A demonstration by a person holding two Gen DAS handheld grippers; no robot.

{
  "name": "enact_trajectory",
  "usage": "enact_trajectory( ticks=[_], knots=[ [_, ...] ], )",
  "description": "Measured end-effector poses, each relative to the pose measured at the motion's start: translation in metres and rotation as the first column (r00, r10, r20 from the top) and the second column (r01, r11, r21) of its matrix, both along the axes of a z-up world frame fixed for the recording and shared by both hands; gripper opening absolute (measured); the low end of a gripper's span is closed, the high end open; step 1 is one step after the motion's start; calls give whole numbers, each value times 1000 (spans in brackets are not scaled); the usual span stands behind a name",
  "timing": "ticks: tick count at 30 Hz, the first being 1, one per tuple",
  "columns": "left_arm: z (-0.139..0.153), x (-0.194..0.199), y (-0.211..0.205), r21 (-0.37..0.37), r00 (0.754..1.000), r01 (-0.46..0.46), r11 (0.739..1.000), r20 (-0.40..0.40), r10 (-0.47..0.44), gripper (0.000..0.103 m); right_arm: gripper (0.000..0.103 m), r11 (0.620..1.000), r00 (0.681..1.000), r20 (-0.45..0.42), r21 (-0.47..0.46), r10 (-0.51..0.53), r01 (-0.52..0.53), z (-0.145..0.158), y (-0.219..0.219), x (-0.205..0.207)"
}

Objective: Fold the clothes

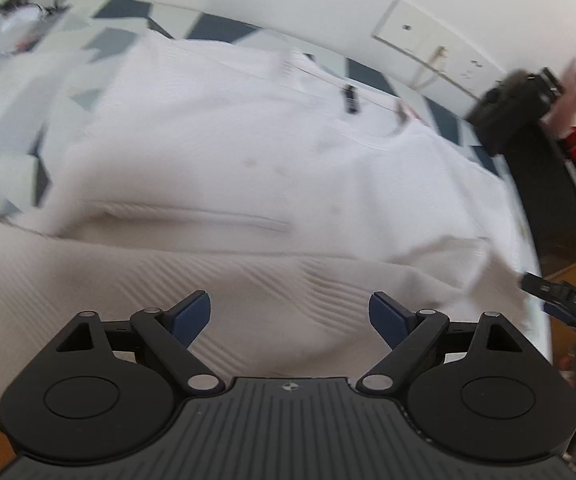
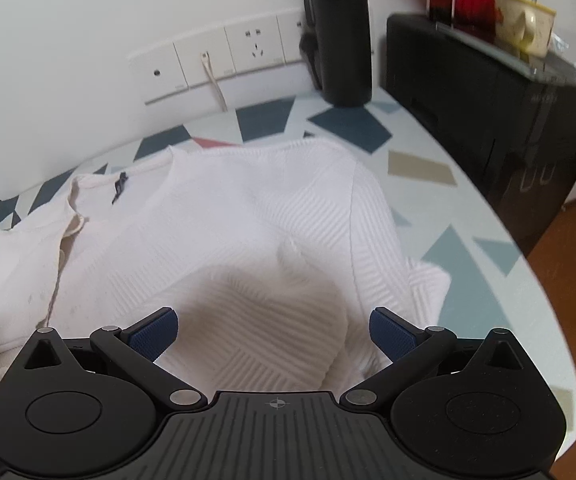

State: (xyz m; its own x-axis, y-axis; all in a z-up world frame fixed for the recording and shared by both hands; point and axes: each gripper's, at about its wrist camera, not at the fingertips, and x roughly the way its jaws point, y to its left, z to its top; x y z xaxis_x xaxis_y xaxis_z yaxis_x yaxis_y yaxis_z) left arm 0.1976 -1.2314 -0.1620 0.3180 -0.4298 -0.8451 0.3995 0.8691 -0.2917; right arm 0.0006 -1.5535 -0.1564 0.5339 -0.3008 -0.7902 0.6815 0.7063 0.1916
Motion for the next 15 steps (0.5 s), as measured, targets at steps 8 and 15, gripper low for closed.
enact_trajectory(
  ticks=[8, 15],
  knots=[
    [-23, 41, 22, 104, 994, -31, 994, 105, 20, 89, 102, 1000, 999, 27, -9, -19, 19, -15, 11, 17],
    [-39, 66, 29, 117, 998, 15, 993, 62, -22, 89, 102, 1000, 1000, -7, -26, -15, 15, -17, 27, 52]
  ],
)
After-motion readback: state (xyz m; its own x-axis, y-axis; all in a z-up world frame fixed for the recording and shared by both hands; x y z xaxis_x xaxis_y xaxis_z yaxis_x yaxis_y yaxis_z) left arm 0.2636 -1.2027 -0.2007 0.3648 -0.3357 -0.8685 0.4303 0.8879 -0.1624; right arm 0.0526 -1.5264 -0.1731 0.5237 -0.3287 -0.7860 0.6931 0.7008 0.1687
